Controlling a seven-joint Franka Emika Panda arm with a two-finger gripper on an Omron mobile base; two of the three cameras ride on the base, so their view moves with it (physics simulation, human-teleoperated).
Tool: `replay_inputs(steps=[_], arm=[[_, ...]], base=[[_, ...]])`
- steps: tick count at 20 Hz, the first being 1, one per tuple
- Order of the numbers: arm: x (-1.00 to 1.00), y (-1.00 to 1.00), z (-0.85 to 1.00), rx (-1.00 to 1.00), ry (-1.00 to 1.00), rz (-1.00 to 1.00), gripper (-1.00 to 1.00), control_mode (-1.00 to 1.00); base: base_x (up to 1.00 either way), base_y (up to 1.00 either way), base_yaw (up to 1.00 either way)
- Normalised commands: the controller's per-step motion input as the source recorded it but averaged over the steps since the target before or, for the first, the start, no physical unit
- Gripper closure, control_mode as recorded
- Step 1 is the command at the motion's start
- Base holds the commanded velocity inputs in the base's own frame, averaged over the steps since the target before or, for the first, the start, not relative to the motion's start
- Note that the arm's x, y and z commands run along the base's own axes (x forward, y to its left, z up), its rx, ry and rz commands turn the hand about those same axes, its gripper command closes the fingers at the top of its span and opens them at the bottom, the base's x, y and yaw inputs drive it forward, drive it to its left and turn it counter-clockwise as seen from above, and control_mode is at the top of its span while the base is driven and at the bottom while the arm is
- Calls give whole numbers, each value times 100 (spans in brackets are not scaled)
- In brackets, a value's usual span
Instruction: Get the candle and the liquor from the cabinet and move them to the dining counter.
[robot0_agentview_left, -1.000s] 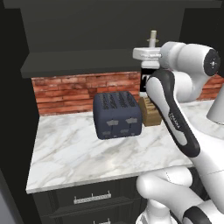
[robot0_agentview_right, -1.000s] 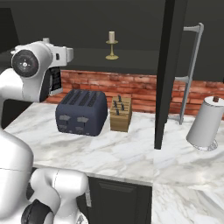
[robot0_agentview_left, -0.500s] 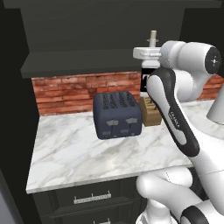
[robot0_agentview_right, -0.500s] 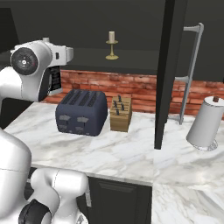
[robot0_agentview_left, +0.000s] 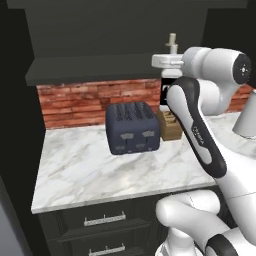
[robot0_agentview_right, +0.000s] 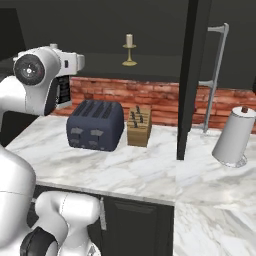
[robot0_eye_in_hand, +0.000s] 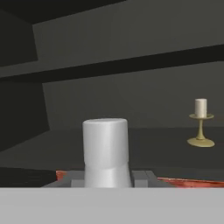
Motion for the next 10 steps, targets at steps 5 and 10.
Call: replay_inputs(steps=[5, 10], arm=[[0, 0, 0, 0, 0, 0, 100, 100], [0, 0, 0, 0, 0, 0, 100, 100]], base=[[-100, 0, 0], [-100, 11, 0]])
